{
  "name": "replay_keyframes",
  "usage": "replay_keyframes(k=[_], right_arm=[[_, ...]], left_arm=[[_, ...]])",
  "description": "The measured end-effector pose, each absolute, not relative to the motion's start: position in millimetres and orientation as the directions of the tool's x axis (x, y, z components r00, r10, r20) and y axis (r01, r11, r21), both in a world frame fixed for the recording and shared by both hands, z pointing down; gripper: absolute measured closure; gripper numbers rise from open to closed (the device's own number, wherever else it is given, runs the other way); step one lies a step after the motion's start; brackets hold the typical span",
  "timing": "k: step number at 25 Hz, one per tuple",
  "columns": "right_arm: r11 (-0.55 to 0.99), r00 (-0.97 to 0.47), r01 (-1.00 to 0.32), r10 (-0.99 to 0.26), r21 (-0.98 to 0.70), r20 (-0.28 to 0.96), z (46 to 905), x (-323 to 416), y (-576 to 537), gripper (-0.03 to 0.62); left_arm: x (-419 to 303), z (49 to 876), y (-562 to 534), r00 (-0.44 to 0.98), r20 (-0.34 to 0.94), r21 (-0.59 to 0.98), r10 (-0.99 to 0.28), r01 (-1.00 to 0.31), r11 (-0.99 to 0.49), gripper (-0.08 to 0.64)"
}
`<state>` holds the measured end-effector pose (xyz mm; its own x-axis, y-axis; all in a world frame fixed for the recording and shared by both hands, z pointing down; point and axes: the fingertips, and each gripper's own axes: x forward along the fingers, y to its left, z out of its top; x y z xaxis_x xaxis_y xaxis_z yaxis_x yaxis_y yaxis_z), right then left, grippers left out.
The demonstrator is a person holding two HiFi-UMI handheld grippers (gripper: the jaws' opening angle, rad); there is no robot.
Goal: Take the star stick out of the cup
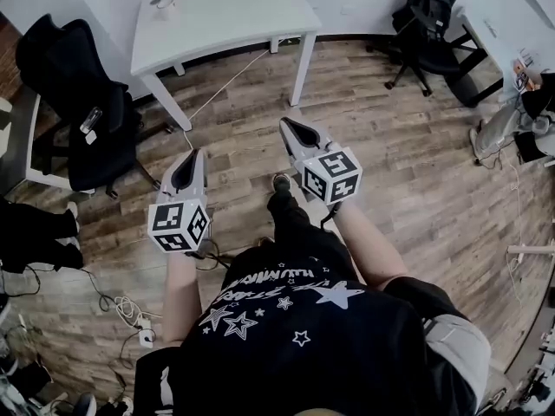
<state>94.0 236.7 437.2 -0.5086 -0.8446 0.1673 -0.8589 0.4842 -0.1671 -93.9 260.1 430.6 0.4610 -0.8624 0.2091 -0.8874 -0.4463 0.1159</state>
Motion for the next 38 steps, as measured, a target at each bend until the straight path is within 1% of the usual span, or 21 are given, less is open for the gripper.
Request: replay_keyframes(k=[5,11,19,29,38], right_arm=[[0.481,-0.507,-0.86,-0.843,-0.172,0.179,445,92,233,0.577],[0.468,-0.502,-0.851,-0.858,-0.238,0.111,436,94,218,0.577],[0.449,-0.485,-0.854,-0.87,-0.264,0.087,431,104,182,0.577],[0.473,-0.527,-0.817,-0.845,-0.329,0.092,442,99,91,0.577],[0.517,-0.574,-0.782,-0.814,-0.348,0.083,437,116,-10,0.577]], left_arm=[[-99,439,255,0.454,0.22,0.129,-0.863,-0.891,-0.436,0.557],[-101,438,240,0.461,0.219,0.126,-0.86,-0.887,-0.444,0.557],[-95,431,207,0.468,0.211,0.115,-0.858,-0.884,-0.453,0.557],[-94,435,136,0.428,0.241,0.094,-0.871,-0.904,-0.418,0.557],[-71,428,48,0.391,0.262,0.077,-0.882,-0.92,-0.385,0.557]])
